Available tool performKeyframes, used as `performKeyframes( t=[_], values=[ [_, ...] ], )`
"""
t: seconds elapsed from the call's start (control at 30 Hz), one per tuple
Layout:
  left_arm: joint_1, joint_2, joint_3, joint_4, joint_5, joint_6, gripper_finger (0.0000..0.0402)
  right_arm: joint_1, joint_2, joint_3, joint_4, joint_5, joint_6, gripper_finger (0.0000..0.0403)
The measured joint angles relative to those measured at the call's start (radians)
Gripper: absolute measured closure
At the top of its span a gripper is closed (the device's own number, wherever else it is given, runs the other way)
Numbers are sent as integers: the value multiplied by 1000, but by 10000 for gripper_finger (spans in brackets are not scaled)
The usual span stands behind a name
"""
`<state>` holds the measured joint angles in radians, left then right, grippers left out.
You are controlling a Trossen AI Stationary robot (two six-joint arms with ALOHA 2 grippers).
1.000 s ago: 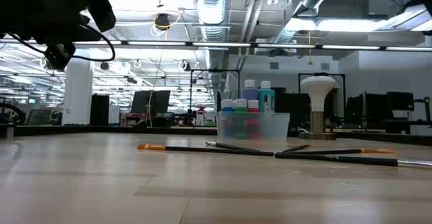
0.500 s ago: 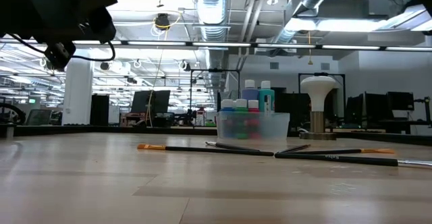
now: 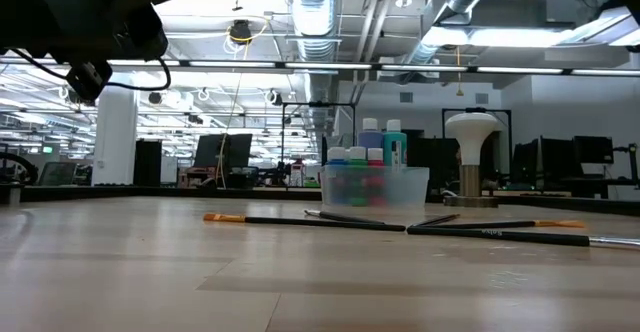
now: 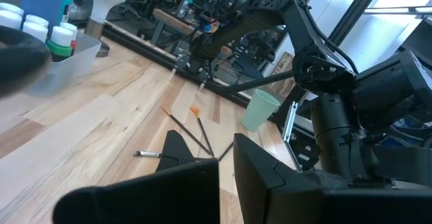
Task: Pick & Place Paint Supplies
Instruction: Put the red paint bottle into the transparent bin
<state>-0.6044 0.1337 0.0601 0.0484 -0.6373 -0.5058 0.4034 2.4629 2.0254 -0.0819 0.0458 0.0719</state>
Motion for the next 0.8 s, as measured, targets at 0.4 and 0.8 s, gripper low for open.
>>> performKeyframes(
  t=[0.4,0.8],
  values=[
    [0,0,0,6,0,0,400,8,26,0,28,0,0,163],
    [0,0,0,6,1,0,400,5,26,0,-3,-4,0,241]
  ],
)
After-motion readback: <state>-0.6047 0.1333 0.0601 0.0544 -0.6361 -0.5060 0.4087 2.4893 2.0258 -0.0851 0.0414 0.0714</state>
